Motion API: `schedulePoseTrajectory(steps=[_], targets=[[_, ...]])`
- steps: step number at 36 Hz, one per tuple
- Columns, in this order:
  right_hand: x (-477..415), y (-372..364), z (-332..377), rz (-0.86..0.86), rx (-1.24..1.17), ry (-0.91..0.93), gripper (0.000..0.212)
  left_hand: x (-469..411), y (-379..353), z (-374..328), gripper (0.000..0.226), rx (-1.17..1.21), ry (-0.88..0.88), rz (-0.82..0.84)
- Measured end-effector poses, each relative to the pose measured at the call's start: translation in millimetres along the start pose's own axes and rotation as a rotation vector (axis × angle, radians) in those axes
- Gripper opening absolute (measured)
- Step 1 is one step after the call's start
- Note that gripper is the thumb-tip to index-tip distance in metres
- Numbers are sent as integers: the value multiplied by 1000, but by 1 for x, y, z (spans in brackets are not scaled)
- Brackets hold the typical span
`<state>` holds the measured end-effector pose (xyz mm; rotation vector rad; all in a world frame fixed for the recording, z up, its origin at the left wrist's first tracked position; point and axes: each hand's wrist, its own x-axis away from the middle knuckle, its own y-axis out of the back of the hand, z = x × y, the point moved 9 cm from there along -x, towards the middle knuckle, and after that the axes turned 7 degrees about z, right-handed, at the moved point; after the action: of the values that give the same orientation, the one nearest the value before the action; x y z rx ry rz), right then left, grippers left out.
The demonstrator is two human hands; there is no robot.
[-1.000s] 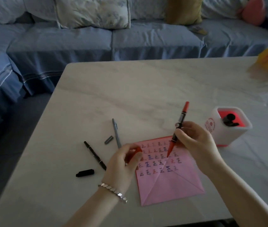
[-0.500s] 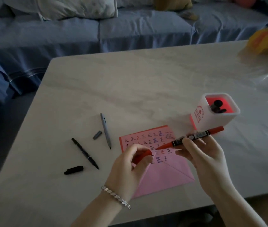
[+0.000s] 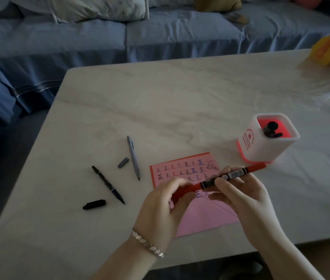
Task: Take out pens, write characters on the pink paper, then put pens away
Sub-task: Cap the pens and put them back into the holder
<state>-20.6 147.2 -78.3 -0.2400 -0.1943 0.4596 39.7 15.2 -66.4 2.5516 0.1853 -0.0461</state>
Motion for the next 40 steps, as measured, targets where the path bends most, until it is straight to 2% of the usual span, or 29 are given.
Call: schedulePoseTrajectory(steps=[2, 3, 7, 10, 14, 18, 20, 21, 23, 26, 28, 31, 36, 38, 40], targets=[[1, -3, -3, 41, 11, -26, 39, 2, 1, -4, 27, -90, -83, -32], [1, -2, -4, 39, 13, -34, 46, 2, 2, -5, 29, -118, -104, -33], [-1, -4, -1, 31, 19, -31, 35, 2, 1, -10, 31, -160, -159, 11], [-1, -13, -3, 67, 7, -43, 25, 0, -3, -6, 33, -73, -131, 57], [-3, -18, -9, 77, 24, -61, 25, -3, -6, 0, 16, 19, -92, 98], [-6, -20, -19, 95, -33, -77, 24, -5, -5, 0, 14, -9, -109, 160], [-6, -22, -20, 113, -51, -54, 32, -6, -4, -2, 11, 4, -102, 190], [-7, -23, -19, 126, -60, -36, 39, -6, -3, -3, 14, 11, -96, 204], [-7, -26, -16, 151, -69, -1, 54, -6, -3, -2, 34, 23, -74, 218], [-7, -27, -14, 178, -67, 27, 53, -6, -2, -2, 55, 26, -49, 249], [-6, -28, -14, 204, -87, 40, 51, -6, -2, 0, 47, 41, 6, 292], [-3, -32, -15, 258, -94, 57, 47, -6, -8, 6, 11, 151, 124, 406], [2, -36, -22, 317, -44, 54, 37, 6, -24, 22, 17, 456, 374, 617], [-1, -32, -23, 288, -1, 42, 32, 8, -31, 23, 17, 563, 437, 615], [-7, -22, -25, 219, 34, 23, 26, -3, -32, 27, 19, 359, 349, 521]])
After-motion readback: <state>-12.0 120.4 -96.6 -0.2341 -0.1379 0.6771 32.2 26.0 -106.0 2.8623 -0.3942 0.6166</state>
